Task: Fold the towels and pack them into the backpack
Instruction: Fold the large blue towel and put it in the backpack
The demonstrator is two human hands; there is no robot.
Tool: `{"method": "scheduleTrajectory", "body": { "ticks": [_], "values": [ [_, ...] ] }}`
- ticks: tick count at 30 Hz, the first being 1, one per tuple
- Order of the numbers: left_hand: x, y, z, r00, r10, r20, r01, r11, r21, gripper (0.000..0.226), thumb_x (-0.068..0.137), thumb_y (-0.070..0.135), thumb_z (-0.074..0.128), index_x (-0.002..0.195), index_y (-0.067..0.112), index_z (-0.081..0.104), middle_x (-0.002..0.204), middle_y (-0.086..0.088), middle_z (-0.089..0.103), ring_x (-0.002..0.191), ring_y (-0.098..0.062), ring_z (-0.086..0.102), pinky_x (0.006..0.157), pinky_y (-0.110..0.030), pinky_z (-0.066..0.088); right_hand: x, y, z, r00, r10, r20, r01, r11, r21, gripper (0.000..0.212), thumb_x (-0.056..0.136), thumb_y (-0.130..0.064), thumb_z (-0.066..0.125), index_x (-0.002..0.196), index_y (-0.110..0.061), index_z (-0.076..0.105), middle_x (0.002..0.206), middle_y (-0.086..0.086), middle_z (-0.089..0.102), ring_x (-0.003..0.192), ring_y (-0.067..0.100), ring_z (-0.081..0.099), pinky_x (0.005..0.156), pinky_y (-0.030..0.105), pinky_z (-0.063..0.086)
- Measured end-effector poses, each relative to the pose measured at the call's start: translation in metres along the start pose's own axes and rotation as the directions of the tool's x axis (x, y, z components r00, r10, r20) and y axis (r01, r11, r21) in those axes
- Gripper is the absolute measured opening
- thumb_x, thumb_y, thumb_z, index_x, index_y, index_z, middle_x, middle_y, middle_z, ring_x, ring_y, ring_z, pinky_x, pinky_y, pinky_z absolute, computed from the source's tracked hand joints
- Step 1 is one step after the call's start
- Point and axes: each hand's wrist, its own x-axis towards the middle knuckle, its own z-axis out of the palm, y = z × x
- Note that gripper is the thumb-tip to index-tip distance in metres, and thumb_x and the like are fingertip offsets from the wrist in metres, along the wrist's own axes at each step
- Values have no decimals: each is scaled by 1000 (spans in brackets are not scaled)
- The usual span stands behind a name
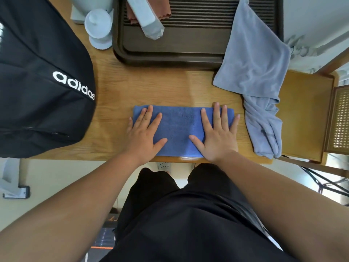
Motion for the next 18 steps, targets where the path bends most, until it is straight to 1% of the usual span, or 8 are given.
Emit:
{"method": "scheduleTrajectory", "body": {
  "ticks": [3,5,6,8,10,12,15,18],
  "values": [
    [-3,-4,-11,980,-32,-198,8,993,-121,63,93,38,65,148,14,46,163,-11,27,151,-31,23,121,-57,18,2,-28,-17,1000,7,-9,-7,1000,10,90,90,-80,4,159,-23,-13,165,16,-23,151,35,-25,116,64,-17],
    [-5,-5,-15,947,-116,-299,57,979,-197,55,89,29,69,139,11,54,152,-15,43,140,-37,38,114,-55,32,2,-48,-22,999,-38,-16,38,999,14,91,92,-78,5,158,-19,-14,164,14,-25,150,35,-26,118,63,-15],
    [-5,-5,-18,933,-178,-312,103,965,-242,54,88,28,70,137,11,54,147,-15,46,134,-36,42,112,-52,36,1,-56,-22,999,-52,-15,52,999,14,92,92,-77,6,158,-17,-15,164,13,-26,150,34,-26,118,63,-14],
    [-4,-6,-20,900,-341,-270,237,905,-354,57,88,30,71,139,13,50,141,-11,48,130,-31,45,110,-46,38,1,-69,-16,1000,-31,-1,31,999,30,92,93,-76,6,158,-15,-16,164,11,-27,150,33,-27,118,62,-13],
    [-1,-11,-20,835,-525,-164,393,778,-489,62,89,33,70,142,15,46,142,-8,47,129,-26,47,108,-42,42,2,-75,-6,999,20,27,-21,998,63,92,93,-76,6,157,-15,-19,164,8,-29,150,32,-29,118,62,-14],
    [2,-17,-18,771,-635,-55,500,656,-566,63,88,37,70,142,15,45,138,-6,49,122,-25,53,101,-44,49,3,-76,5,999,32,36,-34,998,57,93,93,-77,5,157,-15,-20,163,7,-30,149,32,-31,118,62,-13],
    [7,-20,-18,738,-674,31,531,551,-644,53,87,34,72,133,15,53,123,-3,58,106,-22,60,89,-40,54,4,-73,12,1000,24,10,-24,1000,19,93,92,-78,5,157,-15,-20,164,9,-29,149,33,-30,119,63,-10],
    [13,-15,-23,724,-684,90,511,445,-735,25,87,28,73,106,14,63,96,3,65,85,-18,64,74,-35,55,4,-74,15,1000,23,-16,-23,1000,18,93,92,-78,6,157,-15,-18,165,10,-26,150,33,-27,119,63,-8]
  ]
}}
